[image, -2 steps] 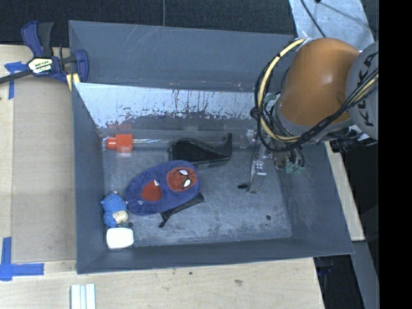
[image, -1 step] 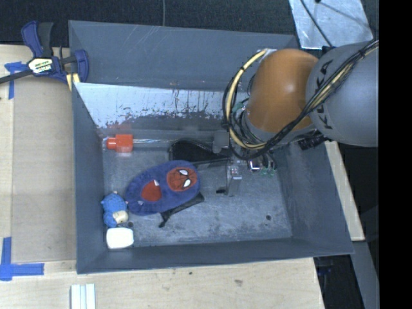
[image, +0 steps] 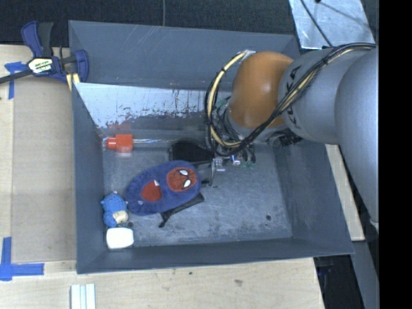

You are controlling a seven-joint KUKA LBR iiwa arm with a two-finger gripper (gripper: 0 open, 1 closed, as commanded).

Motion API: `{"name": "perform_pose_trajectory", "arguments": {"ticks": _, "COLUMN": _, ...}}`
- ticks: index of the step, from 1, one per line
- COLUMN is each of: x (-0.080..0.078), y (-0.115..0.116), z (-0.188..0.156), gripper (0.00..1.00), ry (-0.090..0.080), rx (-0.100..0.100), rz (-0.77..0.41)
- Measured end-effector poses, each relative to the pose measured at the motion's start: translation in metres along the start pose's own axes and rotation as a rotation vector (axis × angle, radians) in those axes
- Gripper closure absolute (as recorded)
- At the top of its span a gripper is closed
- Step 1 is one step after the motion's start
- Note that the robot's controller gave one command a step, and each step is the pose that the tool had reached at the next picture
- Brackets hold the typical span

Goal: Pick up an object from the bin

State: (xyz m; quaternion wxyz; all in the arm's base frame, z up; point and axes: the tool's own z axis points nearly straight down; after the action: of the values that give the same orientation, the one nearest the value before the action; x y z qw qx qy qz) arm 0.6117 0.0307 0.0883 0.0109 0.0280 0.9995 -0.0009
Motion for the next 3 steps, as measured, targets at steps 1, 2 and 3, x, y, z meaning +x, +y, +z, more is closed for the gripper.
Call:
{"name": "perform_pose_trajectory", "arguments": {"ticks": 1, "x": -0.003, "y": 0.001, "z": -0.001, "gripper": 1.00, "ry": -0.010, "rx": -0.001, "rz": -0.002}}
{"name": "perform_pose_trajectory", "arguments": {"ticks": 2, "x": 0.006, "y": -0.021, "z": -0.126, "gripper": 1.00, "ry": 0.009, "rx": -0.001, "rz": 0.013}}
{"name": "perform_pose_trajectory", "arguments": {"ticks": 3, "x": 0.016, "y": -0.007, "z": -0.066, "gripper": 1.00, "ry": 0.024, "rx": 0.002, "rz": 0.256}}
